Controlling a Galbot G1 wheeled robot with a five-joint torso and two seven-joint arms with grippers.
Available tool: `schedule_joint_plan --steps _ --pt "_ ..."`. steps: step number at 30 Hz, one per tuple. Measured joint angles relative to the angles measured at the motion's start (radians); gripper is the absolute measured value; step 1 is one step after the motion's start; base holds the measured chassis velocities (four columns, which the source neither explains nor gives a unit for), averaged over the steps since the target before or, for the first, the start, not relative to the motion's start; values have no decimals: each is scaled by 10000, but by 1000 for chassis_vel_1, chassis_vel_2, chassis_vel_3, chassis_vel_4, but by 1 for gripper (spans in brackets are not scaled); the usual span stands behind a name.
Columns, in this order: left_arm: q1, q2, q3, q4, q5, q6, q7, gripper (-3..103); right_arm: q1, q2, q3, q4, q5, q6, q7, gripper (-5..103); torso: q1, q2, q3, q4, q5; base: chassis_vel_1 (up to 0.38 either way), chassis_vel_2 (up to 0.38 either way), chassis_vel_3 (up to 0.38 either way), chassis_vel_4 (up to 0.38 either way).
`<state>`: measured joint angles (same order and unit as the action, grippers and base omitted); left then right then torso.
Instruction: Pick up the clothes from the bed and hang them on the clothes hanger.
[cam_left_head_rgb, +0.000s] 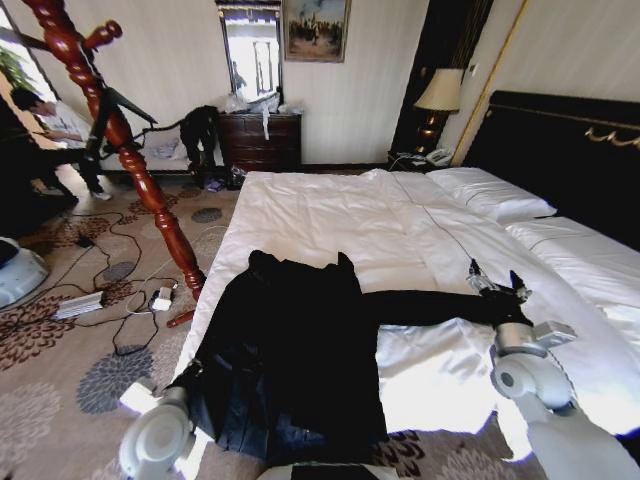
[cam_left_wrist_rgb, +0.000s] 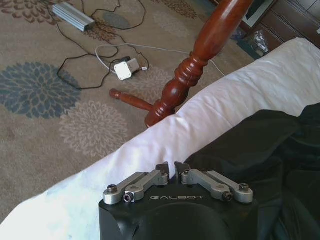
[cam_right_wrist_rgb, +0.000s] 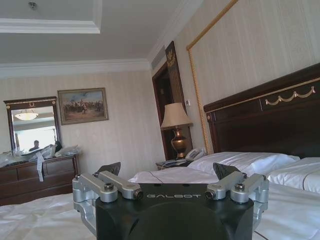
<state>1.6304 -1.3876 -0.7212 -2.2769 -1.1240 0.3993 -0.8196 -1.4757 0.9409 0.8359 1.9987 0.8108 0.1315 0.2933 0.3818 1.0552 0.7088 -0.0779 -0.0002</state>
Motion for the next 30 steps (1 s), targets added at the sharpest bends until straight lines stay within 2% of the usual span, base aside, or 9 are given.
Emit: schedule_joint_plan --steps 2,7,12,13,15,17,21,25,30 --pt "-40 201 -56 10 -37 5 -13 2 -73 21 13 80 -9 -3 12 100 0 0 0 -1 0 0 0 0 0" --pt "-17 614 -63 -18 24 27 130 0 -206 29 106 227 -18 -4 33 100 0 0 0 -2 0 0 0 0 0" --pt "251 772 -199 -168 -197 54 1023 -2 -354 64 201 353 -20 -4 53 100 0 0 0 -1 0 0 0 0 0" --pt "287 780 -222 -195 -316 138 1117 3 -372 70 206 367 -23 -3 56 100 0 0 0 -1 0 0 0 0 0" --pt "429 807 -432 -354 -1503 1070 1302 14 -432 93 211 419 -44 -1 67 100 0 0 0 1 0 0 0 0 0" --pt "427 807 -520 -360 -1828 1355 1273 19 -446 100 212 447 -48 0 71 100 0 0 0 0 1 0 0 0 0" --pt "366 823 -586 -136 -1876 1650 1197 30 -464 99 213 482 -49 2 87 100 0 0 0 -1 0 0 0 0 0" --pt "492 736 -837 -265 -1925 2202 346 52 -462 74 213 497 -38 3 109 100 0 0 0 -1 1 0 0 0 0" --pt "734 759 -1123 -361 -1917 2321 316 62 -429 69 208 427 -38 7 112 100 0 0 0 2 2 0 0 0 0"
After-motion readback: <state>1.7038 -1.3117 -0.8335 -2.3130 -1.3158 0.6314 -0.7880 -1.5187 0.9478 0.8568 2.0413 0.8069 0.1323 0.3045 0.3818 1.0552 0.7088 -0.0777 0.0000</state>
